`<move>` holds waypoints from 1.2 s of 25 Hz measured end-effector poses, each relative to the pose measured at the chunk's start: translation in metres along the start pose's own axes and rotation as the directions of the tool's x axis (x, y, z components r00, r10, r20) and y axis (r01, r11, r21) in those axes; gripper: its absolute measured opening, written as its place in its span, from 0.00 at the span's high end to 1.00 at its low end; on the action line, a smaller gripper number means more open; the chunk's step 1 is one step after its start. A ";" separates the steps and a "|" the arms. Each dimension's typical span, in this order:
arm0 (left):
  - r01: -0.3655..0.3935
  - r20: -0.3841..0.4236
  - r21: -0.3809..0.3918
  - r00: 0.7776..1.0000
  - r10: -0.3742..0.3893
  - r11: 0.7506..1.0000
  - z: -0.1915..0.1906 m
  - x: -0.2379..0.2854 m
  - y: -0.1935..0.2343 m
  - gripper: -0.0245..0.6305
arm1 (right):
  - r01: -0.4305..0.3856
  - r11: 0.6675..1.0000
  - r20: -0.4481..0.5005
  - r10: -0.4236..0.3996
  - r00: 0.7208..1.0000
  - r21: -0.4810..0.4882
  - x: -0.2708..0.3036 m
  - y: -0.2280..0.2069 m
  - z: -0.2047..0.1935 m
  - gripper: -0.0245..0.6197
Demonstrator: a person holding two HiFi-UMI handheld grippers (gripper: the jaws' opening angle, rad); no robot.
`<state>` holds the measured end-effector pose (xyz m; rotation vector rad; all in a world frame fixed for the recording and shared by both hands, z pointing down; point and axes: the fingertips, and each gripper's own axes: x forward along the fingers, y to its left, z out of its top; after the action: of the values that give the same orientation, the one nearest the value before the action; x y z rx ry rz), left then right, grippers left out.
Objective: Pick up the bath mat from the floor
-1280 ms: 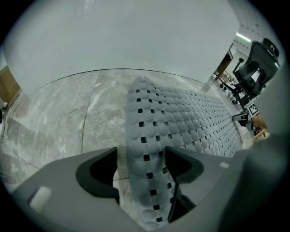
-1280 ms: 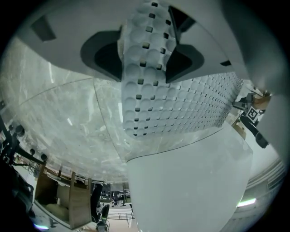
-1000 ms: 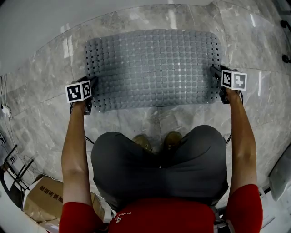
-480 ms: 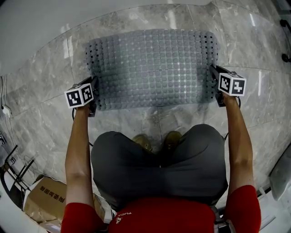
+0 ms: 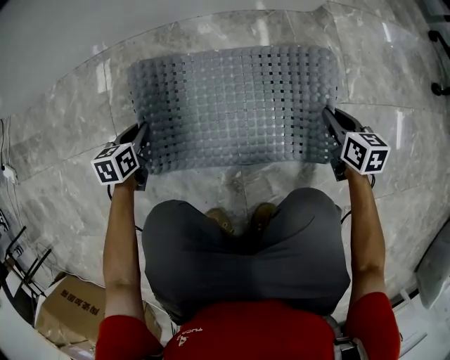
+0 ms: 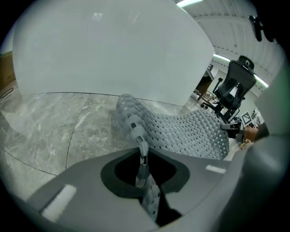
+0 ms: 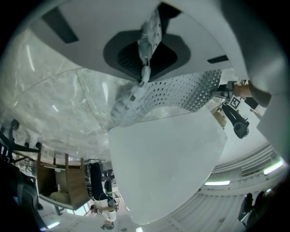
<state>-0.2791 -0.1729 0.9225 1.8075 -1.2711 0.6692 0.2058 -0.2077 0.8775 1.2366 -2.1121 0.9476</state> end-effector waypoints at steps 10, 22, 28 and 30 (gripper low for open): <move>0.078 0.120 0.047 0.989 -0.083 0.996 0.035 -0.042 -0.037 0.89 | -0.082 0.996 0.100 0.085 0.991 -0.032 -0.043 0.044 0.038 0.91; 0.089 0.355 0.120 0.926 -0.126 0.989 0.106 -0.128 -0.076 0.89 | -0.108 0.990 0.298 0.129 0.946 -0.086 -0.114 0.087 0.113 0.91; 0.056 0.440 0.155 0.890 -0.120 0.986 0.151 -0.175 -0.102 0.89 | -0.097 0.988 0.389 0.137 0.911 -0.122 -0.151 0.099 0.159 0.91; 0.054 0.464 0.168 0.877 -0.127 0.984 0.164 -0.194 -0.114 0.89 | -0.091 0.988 0.415 0.136 0.900 -0.127 -0.165 0.106 0.174 0.91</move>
<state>-0.2457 -0.1947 0.6472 2.2328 -1.4645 0.2769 0.1725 -0.2190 0.6178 1.3733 -2.5579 0.6431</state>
